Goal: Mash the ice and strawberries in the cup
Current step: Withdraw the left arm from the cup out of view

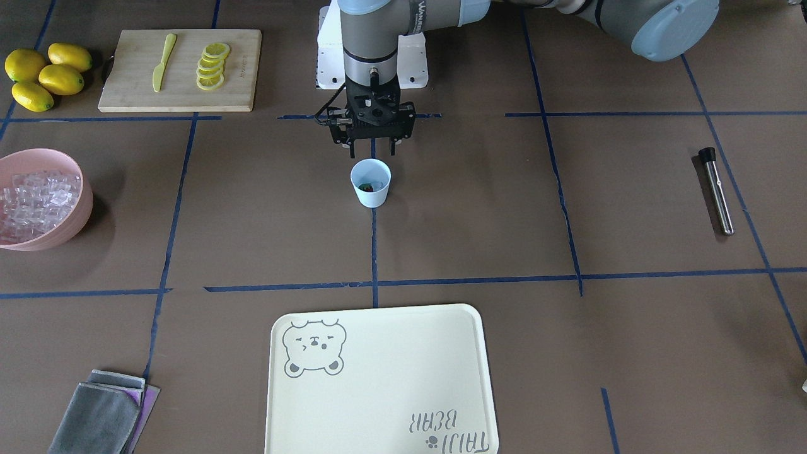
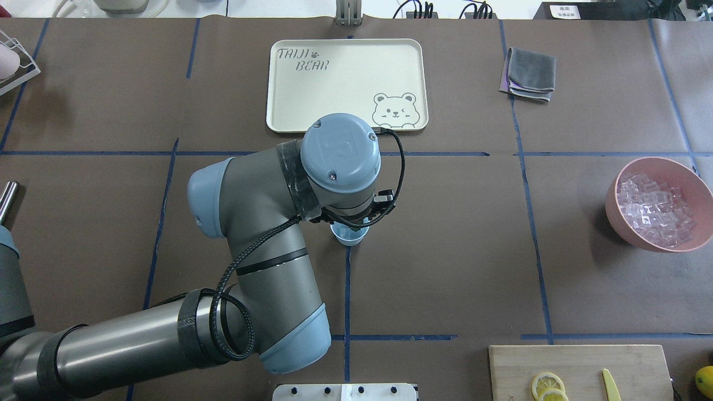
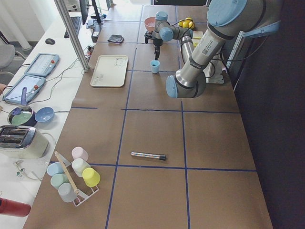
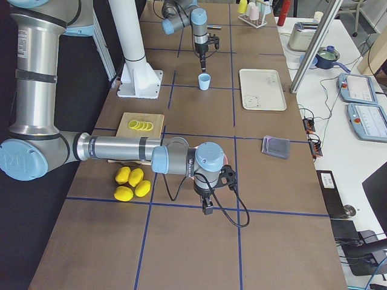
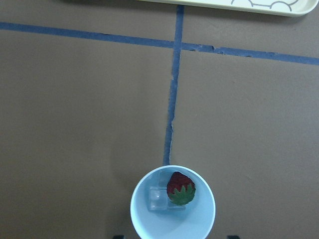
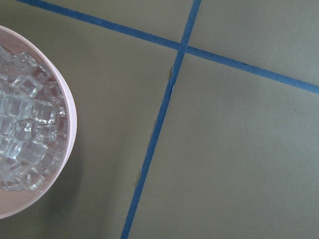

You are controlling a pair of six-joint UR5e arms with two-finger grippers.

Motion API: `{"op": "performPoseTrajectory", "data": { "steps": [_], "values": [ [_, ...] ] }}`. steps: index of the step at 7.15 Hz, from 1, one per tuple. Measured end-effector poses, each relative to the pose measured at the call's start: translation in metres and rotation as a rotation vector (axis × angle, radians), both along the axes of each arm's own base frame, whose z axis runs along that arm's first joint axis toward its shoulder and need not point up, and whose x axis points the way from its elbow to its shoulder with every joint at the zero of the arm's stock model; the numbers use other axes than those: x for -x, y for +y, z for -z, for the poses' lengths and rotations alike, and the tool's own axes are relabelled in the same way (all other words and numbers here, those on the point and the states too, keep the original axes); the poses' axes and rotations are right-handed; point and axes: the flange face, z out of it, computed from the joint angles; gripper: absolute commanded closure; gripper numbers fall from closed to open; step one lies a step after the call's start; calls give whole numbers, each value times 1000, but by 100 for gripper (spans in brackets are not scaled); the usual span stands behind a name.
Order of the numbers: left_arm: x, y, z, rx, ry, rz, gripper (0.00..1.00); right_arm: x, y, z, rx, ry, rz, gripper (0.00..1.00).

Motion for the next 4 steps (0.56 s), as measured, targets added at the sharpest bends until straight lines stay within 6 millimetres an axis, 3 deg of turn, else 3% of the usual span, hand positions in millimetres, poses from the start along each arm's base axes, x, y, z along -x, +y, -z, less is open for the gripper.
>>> {"op": "performPoseTrajectory", "data": {
  "steps": [2,4],
  "values": [
    [78,-29,-71,-81,-44,-98,0,0,0,-1,1,0,1,1],
    [192,-82,-162,-129,-105,-198,0,0,1,-3,7,0,-1,1]
  ]
}}
